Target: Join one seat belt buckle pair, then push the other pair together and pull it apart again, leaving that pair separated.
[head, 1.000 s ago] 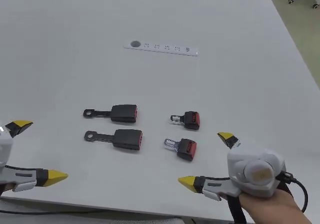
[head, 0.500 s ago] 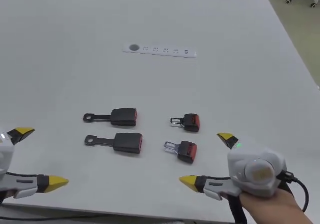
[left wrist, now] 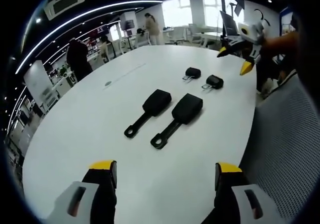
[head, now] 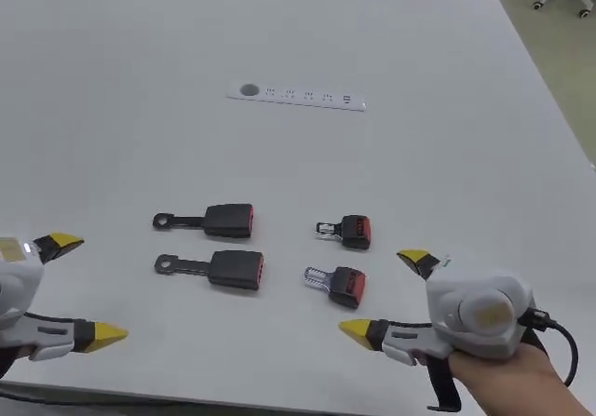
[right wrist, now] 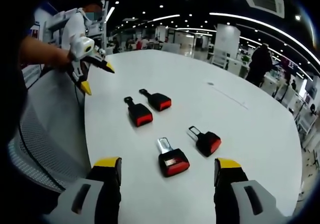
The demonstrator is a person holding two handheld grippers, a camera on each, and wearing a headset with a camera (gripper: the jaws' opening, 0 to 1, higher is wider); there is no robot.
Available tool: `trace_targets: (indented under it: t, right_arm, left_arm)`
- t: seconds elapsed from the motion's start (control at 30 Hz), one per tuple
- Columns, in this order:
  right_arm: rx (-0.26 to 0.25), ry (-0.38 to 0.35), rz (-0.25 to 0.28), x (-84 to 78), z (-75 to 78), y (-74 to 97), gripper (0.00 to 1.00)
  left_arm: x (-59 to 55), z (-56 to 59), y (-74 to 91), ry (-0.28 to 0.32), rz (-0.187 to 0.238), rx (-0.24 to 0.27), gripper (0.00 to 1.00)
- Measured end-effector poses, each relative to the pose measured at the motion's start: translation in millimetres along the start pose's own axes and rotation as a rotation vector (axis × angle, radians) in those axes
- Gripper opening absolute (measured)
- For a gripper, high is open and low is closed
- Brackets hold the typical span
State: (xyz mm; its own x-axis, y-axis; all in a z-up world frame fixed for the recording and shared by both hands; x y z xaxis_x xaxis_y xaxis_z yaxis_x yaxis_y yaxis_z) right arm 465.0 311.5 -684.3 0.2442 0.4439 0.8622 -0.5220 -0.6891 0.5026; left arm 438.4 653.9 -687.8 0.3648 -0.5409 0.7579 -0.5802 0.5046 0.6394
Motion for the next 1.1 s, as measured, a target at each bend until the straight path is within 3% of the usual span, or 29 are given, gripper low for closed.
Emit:
trace_targets:
  t: [0.1,0.13,0.23,0.47,0.57,0.87,1.1]
  right_arm:
    - [0.071,-0.007,-0.036,-1.5,-8.8,-3.9,0.60]
    - [0.063,-0.003,-0.033,-0.6,-8.2,-4.8,0.57]
    - [0.068,0.028,-0.030,1.5,-7.7,-8.5,0.59]
    - [0.083,0.047,-0.038,1.9,-0.2,-18.3,0.60]
    - [0.100,0.055,-0.057,-1.7,2.8,-22.6,0.55]
    - [0.137,0.084,-0.093,-12.1,11.0,-35.6,0.52]
    - [0.171,0.096,-0.122,-19.4,14.0,-43.7,0.47]
  left_arm:
    - [7.5,-2.0,-10.7,-0.016,0.005,-0.028,0.80]
    - [9.5,-1.0,-14.2,-0.023,0.001,-0.040,0.79]
    - [11.5,1.6,-24.0,-0.058,-0.023,-0.084,0.73]
    - [23.9,10.4,-49.1,-0.093,-0.036,-0.170,0.66]
    - [28.0,16.3,-57.4,-0.123,-0.058,-0.208,0.62]
    - [41.1,14.8,-80.9,-0.209,-0.097,-0.259,0.56]
    - [48.2,22.9,-102.5,-0.275,-0.132,-0.335,0.53]
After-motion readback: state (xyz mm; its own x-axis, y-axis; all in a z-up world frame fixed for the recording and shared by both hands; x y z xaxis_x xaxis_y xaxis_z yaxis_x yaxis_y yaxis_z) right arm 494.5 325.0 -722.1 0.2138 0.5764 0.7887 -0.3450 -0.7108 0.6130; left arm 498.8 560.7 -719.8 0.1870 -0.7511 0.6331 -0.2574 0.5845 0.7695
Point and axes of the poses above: the centre of the closed fingertips' face, and the gripper's own axes: y roughly backward along the fingers, z roughly to its right, x roughly out of its top, the point moved 4 cm from there along y, roughly backward along the fingers, and after that the axes turned 8 degrees about z, right-handed, at the moved point
